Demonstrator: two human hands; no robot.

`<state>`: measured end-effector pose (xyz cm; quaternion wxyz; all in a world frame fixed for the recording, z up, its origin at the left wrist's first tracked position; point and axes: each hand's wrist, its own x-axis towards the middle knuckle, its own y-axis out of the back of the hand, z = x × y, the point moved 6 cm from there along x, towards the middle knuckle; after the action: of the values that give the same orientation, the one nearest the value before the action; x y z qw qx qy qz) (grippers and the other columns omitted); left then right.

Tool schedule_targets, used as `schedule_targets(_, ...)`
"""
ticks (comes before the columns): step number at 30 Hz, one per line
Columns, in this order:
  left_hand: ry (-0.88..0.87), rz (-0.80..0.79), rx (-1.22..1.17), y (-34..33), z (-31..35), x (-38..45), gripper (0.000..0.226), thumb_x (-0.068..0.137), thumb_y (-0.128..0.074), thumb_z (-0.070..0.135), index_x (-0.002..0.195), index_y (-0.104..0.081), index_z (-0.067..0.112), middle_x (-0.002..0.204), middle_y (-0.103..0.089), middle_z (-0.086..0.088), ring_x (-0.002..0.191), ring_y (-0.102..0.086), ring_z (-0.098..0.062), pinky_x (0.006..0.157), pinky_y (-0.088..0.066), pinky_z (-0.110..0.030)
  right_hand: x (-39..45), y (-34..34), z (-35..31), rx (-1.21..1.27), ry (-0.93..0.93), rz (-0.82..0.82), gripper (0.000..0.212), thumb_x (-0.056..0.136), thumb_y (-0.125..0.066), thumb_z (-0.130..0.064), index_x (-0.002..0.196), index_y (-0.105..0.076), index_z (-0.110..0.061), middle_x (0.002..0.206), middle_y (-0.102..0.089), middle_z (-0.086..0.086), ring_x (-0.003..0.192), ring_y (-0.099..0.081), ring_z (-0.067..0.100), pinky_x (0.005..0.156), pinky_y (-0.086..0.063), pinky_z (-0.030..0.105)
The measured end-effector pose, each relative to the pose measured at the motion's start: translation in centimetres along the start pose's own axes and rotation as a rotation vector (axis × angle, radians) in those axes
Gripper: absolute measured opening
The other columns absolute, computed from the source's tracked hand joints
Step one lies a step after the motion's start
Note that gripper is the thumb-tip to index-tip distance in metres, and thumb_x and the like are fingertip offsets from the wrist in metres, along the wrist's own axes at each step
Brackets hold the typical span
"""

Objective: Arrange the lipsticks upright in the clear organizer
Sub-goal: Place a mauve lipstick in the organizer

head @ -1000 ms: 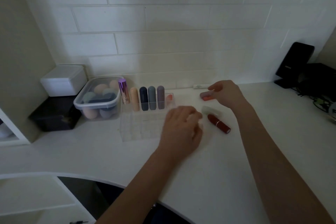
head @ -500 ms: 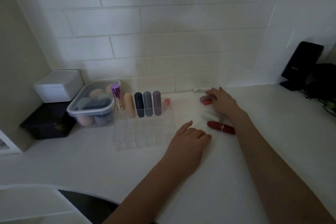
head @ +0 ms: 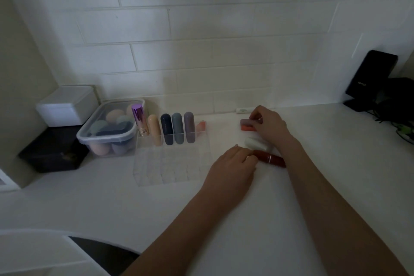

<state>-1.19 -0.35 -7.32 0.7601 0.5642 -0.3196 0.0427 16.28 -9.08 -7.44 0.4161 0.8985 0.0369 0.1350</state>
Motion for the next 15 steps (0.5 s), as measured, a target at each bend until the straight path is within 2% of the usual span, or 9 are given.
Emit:
schedule_targets(3, -0.030, 0.117, -0.016, 1.3, 0.5, -0.6, 0.022, 0.074, -0.057, -0.004, 0.093, -0.064, 0.002, 0.100, -0.066, -0.013, 0.095, -0.058, -0.027, 0.095, -0.039, -0.032, -0.9, 0.8, -2.1, 0.128, 0.107, 0.064, 0.030, 0.085, -0.062, -0.049, 0.099, -0.060, -0.022, 0.096, -0.064, -0.001, 0.082, -0.057, 0.014, 0.079, -0.047, 0.031)
schedule_targets(5, -0.034, 0.223, -0.037, 2.7, 0.6, -0.9, 0.026, 0.070, -0.060, -0.007, 0.095, -0.063, 0.002, 0.098, -0.066, -0.013, 0.094, -0.057, -0.026, 0.090, -0.040, -0.029, -1.9, 1.7, -4.1, 0.356, 0.158, 0.044, 0.027, 0.089, -0.061, -0.043, 0.106, -0.061, -0.022, 0.091, -0.060, 0.001, 0.072, -0.053, 0.010, 0.066, -0.049, 0.016)
schedule_targets(6, -0.034, 0.283, -0.051, 3.6, 0.6, -1.0, 0.025, 0.071, -0.060, -0.006, 0.094, -0.063, 0.002, 0.096, -0.066, -0.012, 0.092, -0.057, -0.024, 0.085, -0.041, -0.028, -2.4, 2.0, -5.2, 0.425, 0.191, 0.021, 0.024, 0.090, -0.058, -0.041, 0.109, -0.061, -0.025, 0.089, -0.059, 0.001, 0.072, -0.054, 0.010, 0.065, -0.049, 0.014)
schedule_targets(9, 0.025, 0.460, -0.098, 6.0, -0.4, -1.8, 0.014, 0.079, -0.055, 0.007, 0.090, -0.062, 0.004, 0.090, -0.065, -0.008, 0.086, -0.053, -0.018, 0.074, -0.042, -0.024, -3.8, 2.2, -8.0, 0.523, 0.248, -0.124, 0.023, 0.097, -0.046, -0.034, 0.115, -0.057, -0.040, 0.084, -0.058, 0.000, 0.082, -0.060, 0.016, 0.080, -0.057, 0.034)
schedule_targets(12, 0.188, 0.527, -0.128, 6.6, -2.3, -2.5, 0.019, 0.081, -0.049, 0.017, 0.098, -0.056, 0.011, 0.094, -0.064, -0.005, 0.094, -0.057, -0.018, 0.075, -0.047, -0.030, -5.2, 2.1, -9.9, 0.607, 0.235, -0.274, 0.028, 0.100, -0.040, -0.023, 0.118, -0.059, -0.034, 0.095, -0.062, 0.006, 0.085, -0.062, 0.015, 0.079, -0.059, 0.029)
schedule_targets(15, 0.313, 0.514, -0.178, 6.4, -3.4, -2.7, 0.032, 0.080, -0.048, 0.025, 0.109, -0.055, 0.011, 0.101, -0.065, -0.004, 0.101, -0.058, -0.020, 0.080, -0.050, -0.034, -6.0, 1.9, -11.0, 0.714, 0.229, -0.383, 0.029, 0.101, -0.040, -0.014, 0.125, -0.055, -0.022, 0.092, -0.062, 0.007, 0.083, -0.065, 0.018, 0.073, -0.060, 0.029)
